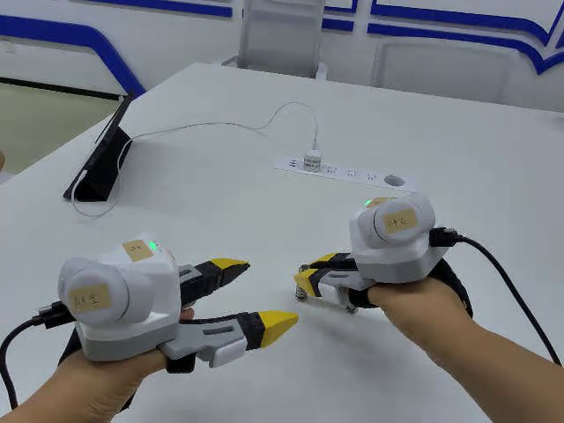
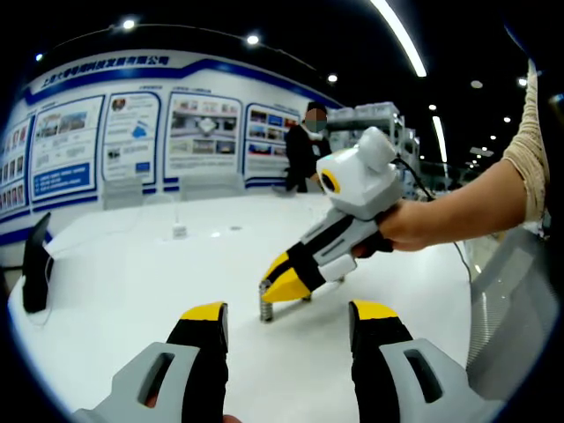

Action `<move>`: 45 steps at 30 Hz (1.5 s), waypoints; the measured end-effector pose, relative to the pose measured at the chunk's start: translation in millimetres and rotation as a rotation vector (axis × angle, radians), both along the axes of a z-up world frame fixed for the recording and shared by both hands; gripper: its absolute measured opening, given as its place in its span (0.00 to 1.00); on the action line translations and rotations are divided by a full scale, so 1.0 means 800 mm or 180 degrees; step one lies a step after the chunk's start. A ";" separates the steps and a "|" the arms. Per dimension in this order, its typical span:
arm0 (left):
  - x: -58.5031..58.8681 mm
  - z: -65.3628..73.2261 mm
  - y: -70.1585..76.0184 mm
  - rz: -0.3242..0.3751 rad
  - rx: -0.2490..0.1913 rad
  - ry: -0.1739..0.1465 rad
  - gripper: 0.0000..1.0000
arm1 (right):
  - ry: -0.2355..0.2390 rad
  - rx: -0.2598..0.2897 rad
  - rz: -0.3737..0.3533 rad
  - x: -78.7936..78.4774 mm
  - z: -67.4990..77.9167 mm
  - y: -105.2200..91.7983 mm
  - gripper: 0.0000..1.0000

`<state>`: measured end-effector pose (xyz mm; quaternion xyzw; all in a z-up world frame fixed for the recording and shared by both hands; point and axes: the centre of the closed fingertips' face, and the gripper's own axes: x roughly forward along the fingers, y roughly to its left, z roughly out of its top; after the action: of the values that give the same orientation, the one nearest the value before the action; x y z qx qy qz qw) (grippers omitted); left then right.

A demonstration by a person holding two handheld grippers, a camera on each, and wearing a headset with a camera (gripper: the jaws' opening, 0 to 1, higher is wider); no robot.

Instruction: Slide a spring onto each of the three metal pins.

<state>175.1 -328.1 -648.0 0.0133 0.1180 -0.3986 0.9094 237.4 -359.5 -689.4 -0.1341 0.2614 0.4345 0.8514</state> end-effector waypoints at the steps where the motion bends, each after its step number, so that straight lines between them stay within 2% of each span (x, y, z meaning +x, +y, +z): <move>1: 0.000 0.000 0.000 0.0001 0.0004 0.0001 0.56 | -0.0006 0.0000 -0.0004 -0.001 0.002 -0.001 0.16; 11: -0.003 -0.007 -0.003 -0.0029 0.0103 -0.0009 0.60 | -0.0114 0.0117 -0.0013 -0.019 0.036 -0.006 0.21; 21: -0.003 -0.006 -0.007 -0.0070 0.0115 -0.0015 0.64 | -0.0193 0.0154 0.0046 -0.051 0.059 -0.031 0.24; 26: -0.004 -0.003 -0.009 -0.0093 0.0109 -0.0026 0.67 | -0.0197 0.0146 0.0055 -0.069 0.061 -0.047 0.25; 34: -0.010 -0.011 -0.015 -0.0171 0.0178 -0.0013 0.71 | -0.0173 0.0148 -0.0006 -0.094 0.056 -0.080 0.27; 41: -0.010 -0.014 -0.015 -0.0175 0.0179 0.0014 0.74 | -0.0167 0.0122 -0.0118 -0.104 0.051 -0.111 0.29; 45: -0.010 -0.015 -0.014 -0.0182 0.0194 0.0014 0.75 | -0.0204 0.0129 -0.0262 -0.103 0.048 -0.142 0.31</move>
<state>166.8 -339.1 -659.7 0.0435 0.1315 -0.4207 0.8966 154.7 -472.7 -651.1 -0.1198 0.2305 0.3999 0.8790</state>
